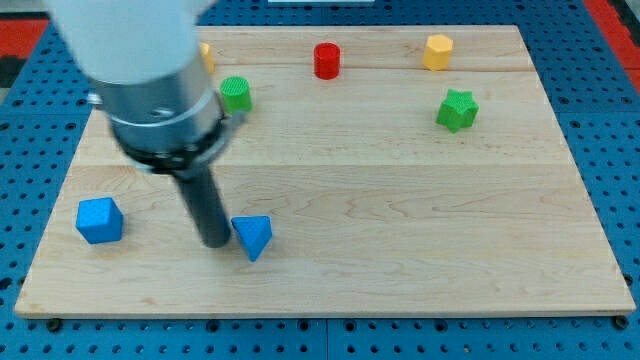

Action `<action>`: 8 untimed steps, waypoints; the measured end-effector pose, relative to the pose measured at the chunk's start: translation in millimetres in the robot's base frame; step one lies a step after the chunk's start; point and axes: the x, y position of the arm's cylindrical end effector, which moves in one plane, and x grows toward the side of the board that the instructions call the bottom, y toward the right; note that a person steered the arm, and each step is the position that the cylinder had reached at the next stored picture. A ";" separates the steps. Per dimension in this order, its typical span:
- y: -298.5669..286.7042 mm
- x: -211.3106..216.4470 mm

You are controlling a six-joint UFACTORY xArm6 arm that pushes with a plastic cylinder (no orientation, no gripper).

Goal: Move the blue triangle towards the bottom center of the board

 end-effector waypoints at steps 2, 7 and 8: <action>80.0 2.0; 62.4 -83.0; 62.1 -84.4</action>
